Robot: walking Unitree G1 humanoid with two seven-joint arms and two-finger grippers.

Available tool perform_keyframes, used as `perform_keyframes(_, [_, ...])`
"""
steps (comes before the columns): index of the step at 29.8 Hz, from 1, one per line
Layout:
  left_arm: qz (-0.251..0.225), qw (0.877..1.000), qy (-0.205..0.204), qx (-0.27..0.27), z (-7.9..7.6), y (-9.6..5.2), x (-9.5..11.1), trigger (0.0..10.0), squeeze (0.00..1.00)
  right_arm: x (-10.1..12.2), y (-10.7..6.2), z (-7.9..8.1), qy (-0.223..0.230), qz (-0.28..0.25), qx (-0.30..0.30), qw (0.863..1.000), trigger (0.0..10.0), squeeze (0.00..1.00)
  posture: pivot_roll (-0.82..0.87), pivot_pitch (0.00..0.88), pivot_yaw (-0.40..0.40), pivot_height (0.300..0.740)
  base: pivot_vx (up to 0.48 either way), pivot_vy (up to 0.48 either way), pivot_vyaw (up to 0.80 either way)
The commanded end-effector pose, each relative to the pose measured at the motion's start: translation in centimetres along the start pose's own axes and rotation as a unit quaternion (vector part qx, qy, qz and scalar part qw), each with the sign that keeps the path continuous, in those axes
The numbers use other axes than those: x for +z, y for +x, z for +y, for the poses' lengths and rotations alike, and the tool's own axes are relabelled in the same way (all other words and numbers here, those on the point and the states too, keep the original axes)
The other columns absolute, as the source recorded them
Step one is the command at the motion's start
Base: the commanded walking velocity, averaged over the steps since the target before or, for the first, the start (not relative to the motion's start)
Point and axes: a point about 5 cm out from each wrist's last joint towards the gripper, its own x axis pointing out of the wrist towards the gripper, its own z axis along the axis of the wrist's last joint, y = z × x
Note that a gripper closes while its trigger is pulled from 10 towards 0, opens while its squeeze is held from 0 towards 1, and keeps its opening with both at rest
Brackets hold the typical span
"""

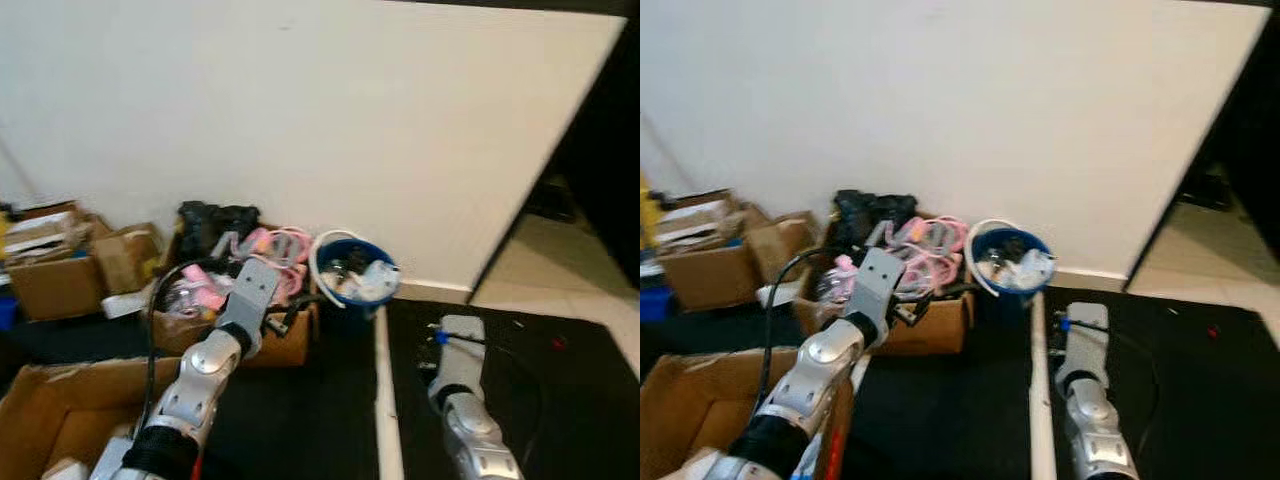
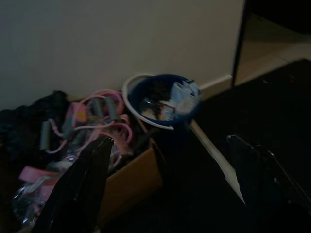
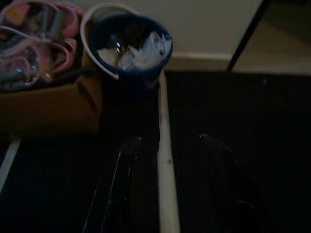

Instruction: Picking trash to rubbish bin

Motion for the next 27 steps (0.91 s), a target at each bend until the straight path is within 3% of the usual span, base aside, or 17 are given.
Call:
perform_keyframes(1, [0.011,1.0,0.001,-0.004,-0.09,0.01,-0.36,10.0,0.0,-0.11,-0.02,-0.33,0.0,0.005,-0.006,1.0,10.0,0.0,-0.07,0.048,0.03,0.74,0.0,0.0,-0.8])
perform_keyframes(27, [0.004,1.0,-0.017,-0.001,-0.39,0.05,-0.16,10.0,0.0,-0.05,-0.03,-1.0,-0.003,0.007,-0.014,1.0,10.0,0.0,-0.08,0.049,0.018,0.74,0.0,0.0,-0.8])
